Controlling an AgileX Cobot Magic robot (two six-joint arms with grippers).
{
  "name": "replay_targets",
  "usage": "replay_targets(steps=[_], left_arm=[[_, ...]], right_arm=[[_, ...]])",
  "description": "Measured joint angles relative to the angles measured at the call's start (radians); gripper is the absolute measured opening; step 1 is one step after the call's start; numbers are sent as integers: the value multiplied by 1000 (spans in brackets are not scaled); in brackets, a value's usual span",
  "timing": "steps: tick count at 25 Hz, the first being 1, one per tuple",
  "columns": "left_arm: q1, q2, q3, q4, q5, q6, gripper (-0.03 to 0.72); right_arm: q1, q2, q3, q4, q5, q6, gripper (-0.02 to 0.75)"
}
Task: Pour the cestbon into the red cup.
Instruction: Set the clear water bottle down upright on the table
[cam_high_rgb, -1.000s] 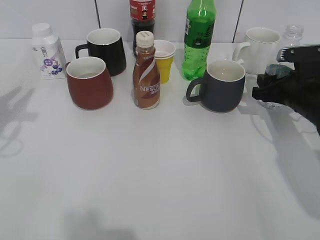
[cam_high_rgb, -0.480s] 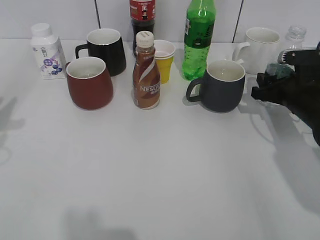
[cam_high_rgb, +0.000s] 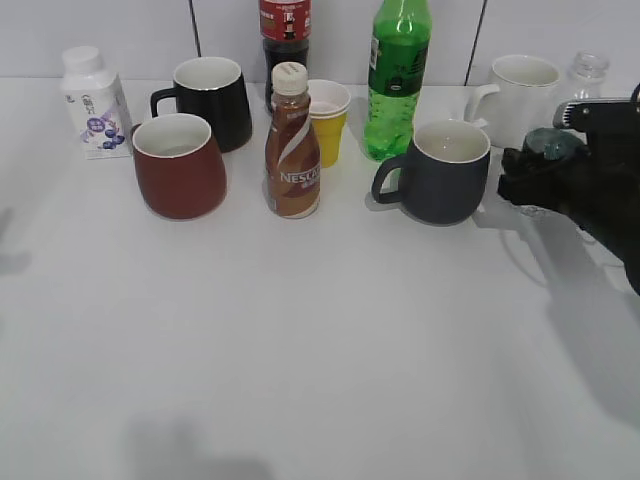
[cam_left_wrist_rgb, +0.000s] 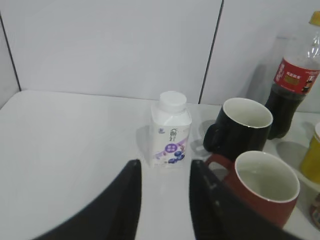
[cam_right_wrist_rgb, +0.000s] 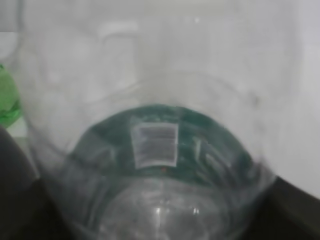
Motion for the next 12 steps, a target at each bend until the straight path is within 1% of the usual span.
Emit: replay_targets(steps=[2,4,10,12], left_arm=[[0,-5,-41,0,69,0,252],[0,-6,-89,-5,193,0,252],[0,-6,-234,-38,547,0,251],[0,-6,-282,-47,670,0,251]], right_arm=[[0,0,1,-2,17,24,615],[0,-3,1,-3,45,32,643],[0,-71,1,-3,167,41,653],[0,-110,1,-3,236,41,653]])
